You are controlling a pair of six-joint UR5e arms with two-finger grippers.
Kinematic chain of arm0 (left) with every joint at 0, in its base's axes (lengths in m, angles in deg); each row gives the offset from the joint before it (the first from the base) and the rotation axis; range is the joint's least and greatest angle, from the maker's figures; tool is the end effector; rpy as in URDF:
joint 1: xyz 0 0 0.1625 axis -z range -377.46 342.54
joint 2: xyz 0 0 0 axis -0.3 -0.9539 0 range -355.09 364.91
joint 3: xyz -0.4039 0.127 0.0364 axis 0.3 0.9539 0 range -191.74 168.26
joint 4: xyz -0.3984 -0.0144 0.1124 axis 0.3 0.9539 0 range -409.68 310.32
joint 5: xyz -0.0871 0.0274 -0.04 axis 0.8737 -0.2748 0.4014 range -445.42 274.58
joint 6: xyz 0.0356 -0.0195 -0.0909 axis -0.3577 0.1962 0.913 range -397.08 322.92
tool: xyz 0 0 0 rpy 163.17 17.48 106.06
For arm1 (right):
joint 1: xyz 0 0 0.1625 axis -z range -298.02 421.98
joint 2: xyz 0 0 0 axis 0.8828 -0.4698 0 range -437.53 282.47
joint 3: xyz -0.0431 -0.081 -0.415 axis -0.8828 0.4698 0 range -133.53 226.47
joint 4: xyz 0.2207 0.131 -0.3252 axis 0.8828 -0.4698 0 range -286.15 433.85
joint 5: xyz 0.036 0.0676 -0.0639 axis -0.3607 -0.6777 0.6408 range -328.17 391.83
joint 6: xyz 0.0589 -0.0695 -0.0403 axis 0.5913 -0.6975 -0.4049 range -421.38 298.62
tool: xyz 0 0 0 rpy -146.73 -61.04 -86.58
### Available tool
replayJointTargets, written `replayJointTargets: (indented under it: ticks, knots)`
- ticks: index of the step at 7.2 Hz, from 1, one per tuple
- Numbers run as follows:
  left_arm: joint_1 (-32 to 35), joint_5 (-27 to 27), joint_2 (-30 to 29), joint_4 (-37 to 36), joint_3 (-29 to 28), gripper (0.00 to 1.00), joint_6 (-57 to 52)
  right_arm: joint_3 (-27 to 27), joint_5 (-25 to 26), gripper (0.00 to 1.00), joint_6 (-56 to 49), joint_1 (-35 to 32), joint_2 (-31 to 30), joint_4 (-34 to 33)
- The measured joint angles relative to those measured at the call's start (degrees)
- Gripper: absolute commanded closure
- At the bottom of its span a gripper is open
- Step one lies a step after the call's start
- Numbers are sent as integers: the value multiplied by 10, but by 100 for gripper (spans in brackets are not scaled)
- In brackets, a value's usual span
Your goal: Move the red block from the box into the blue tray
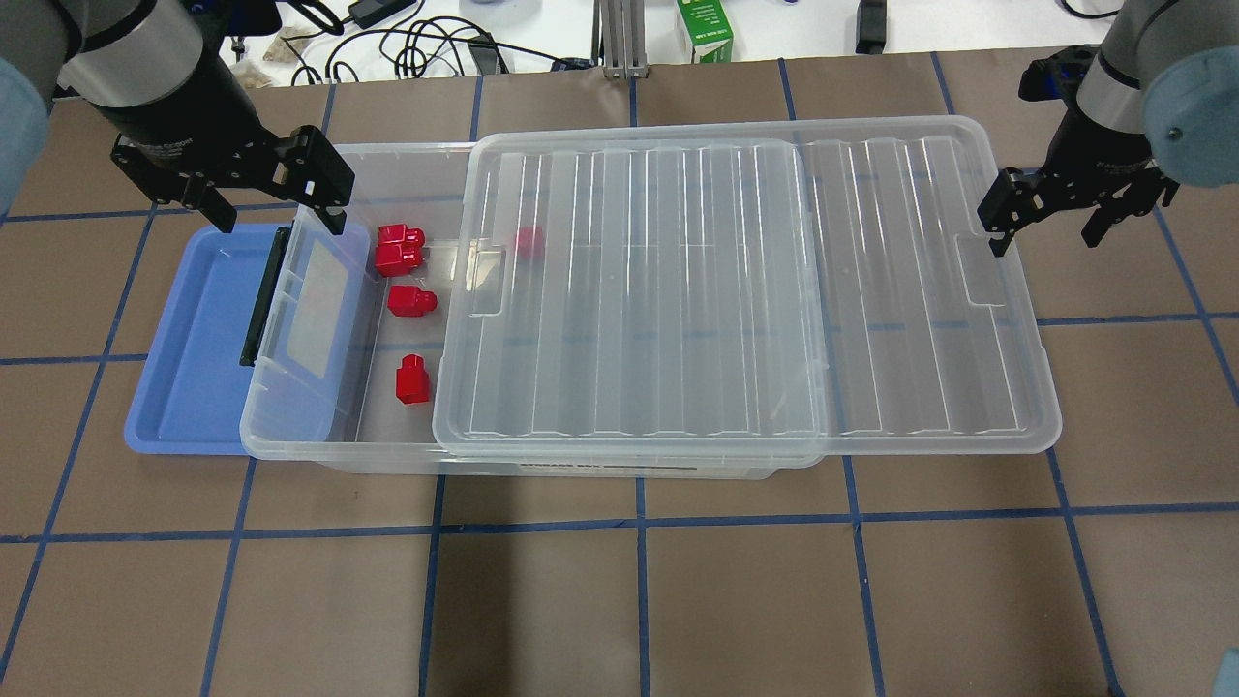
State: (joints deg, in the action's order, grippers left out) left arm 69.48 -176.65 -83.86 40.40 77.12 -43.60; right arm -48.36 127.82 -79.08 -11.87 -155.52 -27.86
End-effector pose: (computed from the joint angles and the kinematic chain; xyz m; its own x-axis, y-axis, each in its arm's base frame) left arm -0.1050 -0.4927 0.5081 -0.9979 0.0593 -0.0259 0.0602 0.9975 -0.0372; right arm -0.0361 -0.5667 0.3570 -0.9968 -0.0359 0.0719 -0.0274 0.9928 0.1168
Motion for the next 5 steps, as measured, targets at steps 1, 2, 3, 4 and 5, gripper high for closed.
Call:
replayJointTargets:
  ticks: [1,2,3,4,5]
  knots:
    - [0,0,0,0,1,0,0,0,2,0,-3,0,0,-1]
    - [1,1,0,0,2,0,1,-1,2,0,-4,0,0,-2]
    - [1,2,0,0,4,0,1,-1,1,0,-4,0,0,-3]
    - [1,3,-4,-2,7,0,0,2,-2,0,-5,0,0,-2]
    - [1,5,-12,-6,14,0,-3,13,-5,0,-6,-2,-2,3]
